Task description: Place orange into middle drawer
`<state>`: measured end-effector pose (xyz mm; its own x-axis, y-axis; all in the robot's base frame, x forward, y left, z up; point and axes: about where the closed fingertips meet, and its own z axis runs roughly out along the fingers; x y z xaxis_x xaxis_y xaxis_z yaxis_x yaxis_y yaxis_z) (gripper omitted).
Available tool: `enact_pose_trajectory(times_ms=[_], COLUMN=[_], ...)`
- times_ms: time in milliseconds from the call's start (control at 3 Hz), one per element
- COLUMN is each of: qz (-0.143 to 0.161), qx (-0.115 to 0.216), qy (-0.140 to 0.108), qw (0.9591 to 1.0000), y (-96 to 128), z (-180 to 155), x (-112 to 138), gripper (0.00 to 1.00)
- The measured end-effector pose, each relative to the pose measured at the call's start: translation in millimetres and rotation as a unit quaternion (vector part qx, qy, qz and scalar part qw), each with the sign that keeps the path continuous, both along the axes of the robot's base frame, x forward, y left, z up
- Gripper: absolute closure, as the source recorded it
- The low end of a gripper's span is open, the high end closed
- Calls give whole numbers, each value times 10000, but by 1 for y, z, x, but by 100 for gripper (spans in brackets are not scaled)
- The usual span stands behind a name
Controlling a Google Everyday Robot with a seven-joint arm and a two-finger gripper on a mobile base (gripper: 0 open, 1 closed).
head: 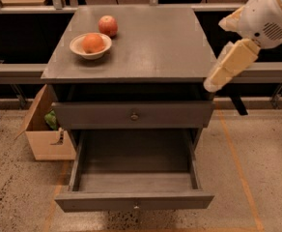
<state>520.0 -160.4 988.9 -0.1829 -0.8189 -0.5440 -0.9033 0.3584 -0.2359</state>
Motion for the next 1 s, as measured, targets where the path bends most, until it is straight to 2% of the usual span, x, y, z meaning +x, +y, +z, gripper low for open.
enact_pose_trajectory(times_ms=[333, 667, 1000], qz=[151, -66, -503], qx=[846, 1269, 1282], qy=[-367, -587, -618], qw=[9956, 9902, 9885], y=[41, 75, 99], z=[7, 0, 1], x=[51, 89, 126], gripper=[0, 0, 0])
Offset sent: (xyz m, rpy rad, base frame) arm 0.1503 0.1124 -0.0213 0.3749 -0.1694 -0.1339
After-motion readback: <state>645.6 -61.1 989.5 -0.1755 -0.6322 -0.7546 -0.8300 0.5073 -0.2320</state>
